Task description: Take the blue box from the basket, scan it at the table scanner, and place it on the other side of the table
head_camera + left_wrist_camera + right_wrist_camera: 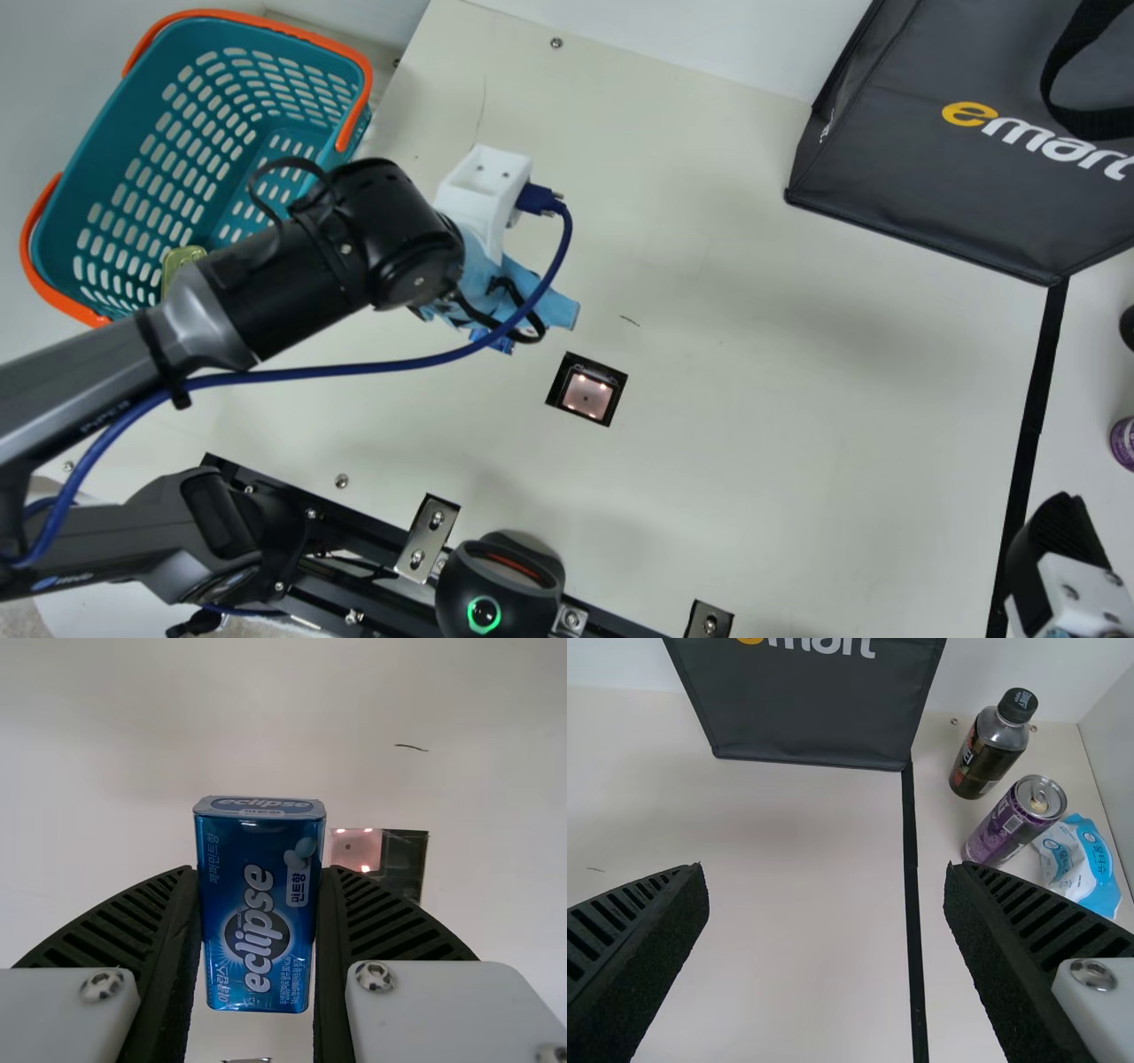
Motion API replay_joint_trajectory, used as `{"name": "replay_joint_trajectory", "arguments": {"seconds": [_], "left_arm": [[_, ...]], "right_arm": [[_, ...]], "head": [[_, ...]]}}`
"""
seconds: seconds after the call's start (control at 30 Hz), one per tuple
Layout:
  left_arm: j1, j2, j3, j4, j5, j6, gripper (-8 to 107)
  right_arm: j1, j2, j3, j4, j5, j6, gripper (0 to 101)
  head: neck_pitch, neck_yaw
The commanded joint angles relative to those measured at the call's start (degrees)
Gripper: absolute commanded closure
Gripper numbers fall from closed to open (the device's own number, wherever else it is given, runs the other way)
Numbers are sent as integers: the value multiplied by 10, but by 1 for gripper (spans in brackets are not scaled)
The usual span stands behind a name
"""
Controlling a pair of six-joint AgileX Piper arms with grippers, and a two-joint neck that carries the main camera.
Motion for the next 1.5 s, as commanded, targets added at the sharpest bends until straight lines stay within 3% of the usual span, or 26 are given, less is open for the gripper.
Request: {"name": "replay_joint_trajectory", "arguments": {"seconds": [0.0,0.83,1.47], "left_arm": [[-9,6,1,-3,-3,-18,107],[-118,101,21,24,-86,-136,107],[-151,151,25,50,-121,-163,107]], "right_arm": [[0,0,0,0,0,0,6],[0,0,0,0,0,0,6],[0,0,0,-1,0,0,6]], "head": [[-17,2],[-17,2],[-17,2]]}}
